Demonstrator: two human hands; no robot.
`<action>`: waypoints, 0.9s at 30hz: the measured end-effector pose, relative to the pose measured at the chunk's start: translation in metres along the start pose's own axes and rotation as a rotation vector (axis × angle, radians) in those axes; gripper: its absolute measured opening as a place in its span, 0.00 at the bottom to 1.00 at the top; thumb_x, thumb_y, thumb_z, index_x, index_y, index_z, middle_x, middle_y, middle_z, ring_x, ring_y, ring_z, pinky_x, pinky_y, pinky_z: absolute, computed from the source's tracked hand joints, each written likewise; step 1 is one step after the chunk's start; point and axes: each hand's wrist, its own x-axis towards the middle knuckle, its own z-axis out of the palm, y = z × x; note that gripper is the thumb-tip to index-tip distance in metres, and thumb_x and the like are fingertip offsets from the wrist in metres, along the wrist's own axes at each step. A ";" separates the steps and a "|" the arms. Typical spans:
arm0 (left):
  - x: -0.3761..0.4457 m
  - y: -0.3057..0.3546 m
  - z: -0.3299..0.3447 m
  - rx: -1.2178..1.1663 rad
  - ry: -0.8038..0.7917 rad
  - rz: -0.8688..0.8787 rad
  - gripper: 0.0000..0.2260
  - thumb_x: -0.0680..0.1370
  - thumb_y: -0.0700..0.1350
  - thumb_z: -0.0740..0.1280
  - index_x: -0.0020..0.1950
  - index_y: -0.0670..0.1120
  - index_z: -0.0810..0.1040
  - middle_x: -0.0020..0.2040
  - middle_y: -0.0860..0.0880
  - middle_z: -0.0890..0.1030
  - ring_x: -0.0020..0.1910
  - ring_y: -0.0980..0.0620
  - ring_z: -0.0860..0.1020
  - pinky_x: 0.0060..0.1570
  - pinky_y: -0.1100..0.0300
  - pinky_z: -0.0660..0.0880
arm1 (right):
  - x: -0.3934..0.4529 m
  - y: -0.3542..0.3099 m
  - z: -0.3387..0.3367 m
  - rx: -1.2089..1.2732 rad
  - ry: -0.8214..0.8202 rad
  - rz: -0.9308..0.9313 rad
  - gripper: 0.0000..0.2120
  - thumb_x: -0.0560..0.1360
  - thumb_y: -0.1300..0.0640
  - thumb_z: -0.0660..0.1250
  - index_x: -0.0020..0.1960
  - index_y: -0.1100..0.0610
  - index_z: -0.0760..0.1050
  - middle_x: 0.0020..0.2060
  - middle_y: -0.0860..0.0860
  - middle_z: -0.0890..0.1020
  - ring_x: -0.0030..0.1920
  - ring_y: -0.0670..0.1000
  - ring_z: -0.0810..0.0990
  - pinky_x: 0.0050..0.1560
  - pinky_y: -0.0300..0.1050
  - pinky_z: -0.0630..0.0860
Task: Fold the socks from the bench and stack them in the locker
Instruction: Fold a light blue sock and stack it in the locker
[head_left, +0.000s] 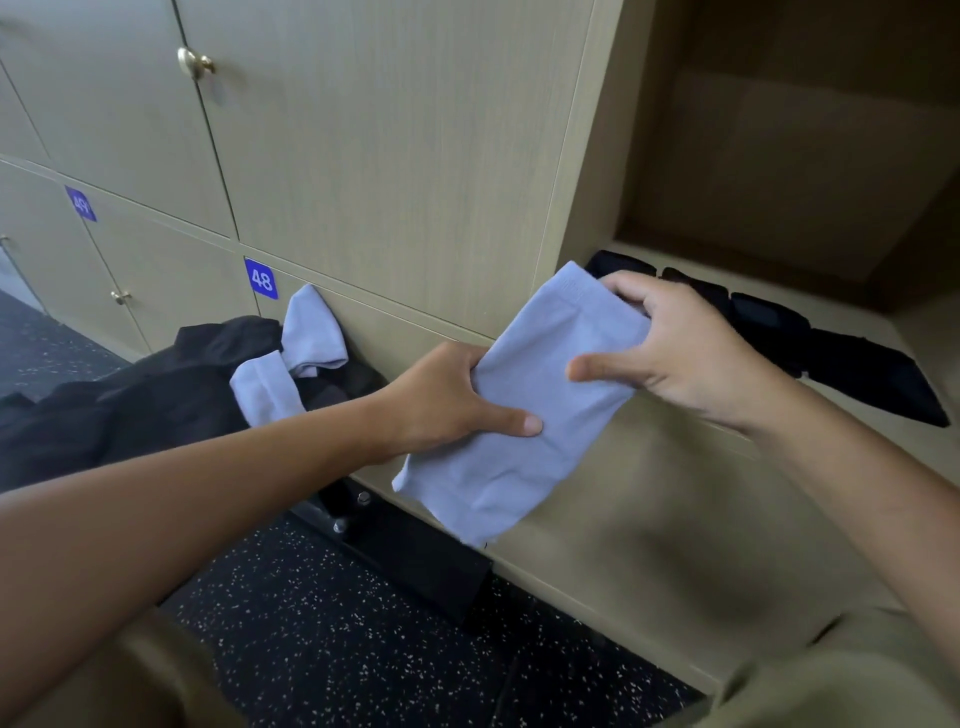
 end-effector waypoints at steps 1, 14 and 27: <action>0.001 -0.001 -0.001 0.010 0.002 -0.006 0.12 0.69 0.48 0.83 0.45 0.47 0.83 0.38 0.55 0.86 0.37 0.58 0.83 0.37 0.65 0.78 | -0.001 0.002 -0.001 -0.043 -0.046 0.009 0.30 0.60 0.49 0.85 0.59 0.48 0.78 0.48 0.47 0.84 0.49 0.50 0.83 0.49 0.50 0.80; -0.002 -0.019 -0.008 -0.140 -0.434 -0.257 0.14 0.80 0.48 0.71 0.63 0.44 0.83 0.60 0.47 0.86 0.58 0.51 0.83 0.63 0.50 0.77 | -0.004 0.022 -0.016 -0.038 0.114 0.010 0.07 0.76 0.50 0.74 0.51 0.49 0.79 0.43 0.50 0.82 0.40 0.44 0.77 0.41 0.41 0.73; 0.001 -0.007 -0.020 -0.309 -0.283 -0.383 0.13 0.81 0.46 0.70 0.63 0.42 0.82 0.50 0.46 0.86 0.42 0.53 0.83 0.35 0.65 0.80 | -0.019 0.018 -0.023 0.009 0.382 -0.004 0.07 0.80 0.52 0.69 0.44 0.52 0.81 0.39 0.50 0.86 0.42 0.46 0.82 0.47 0.46 0.75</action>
